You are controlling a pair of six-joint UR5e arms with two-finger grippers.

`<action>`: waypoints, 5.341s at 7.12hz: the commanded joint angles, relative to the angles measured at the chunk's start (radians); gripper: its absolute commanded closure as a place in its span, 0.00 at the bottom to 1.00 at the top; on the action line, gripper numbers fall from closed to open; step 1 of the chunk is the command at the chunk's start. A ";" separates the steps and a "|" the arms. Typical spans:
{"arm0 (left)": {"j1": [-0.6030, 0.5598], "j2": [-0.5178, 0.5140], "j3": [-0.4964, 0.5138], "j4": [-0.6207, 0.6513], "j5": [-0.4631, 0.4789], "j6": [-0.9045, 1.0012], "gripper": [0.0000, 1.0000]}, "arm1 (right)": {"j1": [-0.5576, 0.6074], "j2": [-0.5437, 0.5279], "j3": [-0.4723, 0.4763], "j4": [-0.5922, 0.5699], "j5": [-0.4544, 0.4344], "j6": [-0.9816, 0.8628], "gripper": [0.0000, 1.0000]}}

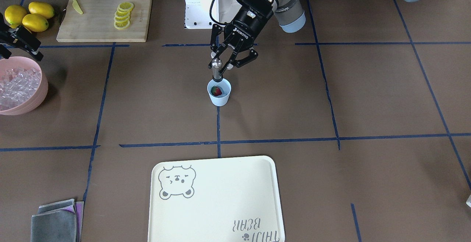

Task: Mash ice and strawberries in cup

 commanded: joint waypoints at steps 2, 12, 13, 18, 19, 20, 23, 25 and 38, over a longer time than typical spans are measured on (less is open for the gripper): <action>0.039 0.002 0.013 -0.028 0.072 0.173 1.00 | 0.000 0.011 -0.012 0.000 0.000 0.002 0.00; 0.096 -0.075 0.252 -0.213 0.177 0.269 1.00 | 0.000 0.011 -0.013 0.000 0.002 0.000 0.00; 0.096 -0.073 0.258 -0.224 0.177 0.269 1.00 | 0.000 0.011 -0.012 0.000 0.002 0.000 0.00; 0.097 -0.069 0.027 -0.111 0.166 0.340 1.00 | 0.000 0.011 -0.009 0.000 0.002 0.002 0.00; 0.099 -0.069 -0.044 -0.006 0.166 0.338 1.00 | 0.000 0.010 -0.010 0.000 0.000 0.002 0.00; 0.099 -0.069 -0.161 0.161 0.166 0.338 1.00 | 0.000 0.010 -0.010 0.000 0.002 0.002 0.00; 0.085 -0.035 -0.329 0.565 0.165 0.192 1.00 | 0.002 0.008 -0.010 0.000 0.002 0.002 0.00; 0.078 0.085 -0.355 0.654 0.157 0.165 1.00 | 0.002 0.007 -0.012 0.000 0.000 0.000 0.00; -0.772 0.571 0.152 0.808 -1.119 0.099 0.99 | 0.002 -0.002 -0.007 0.000 0.000 0.002 0.00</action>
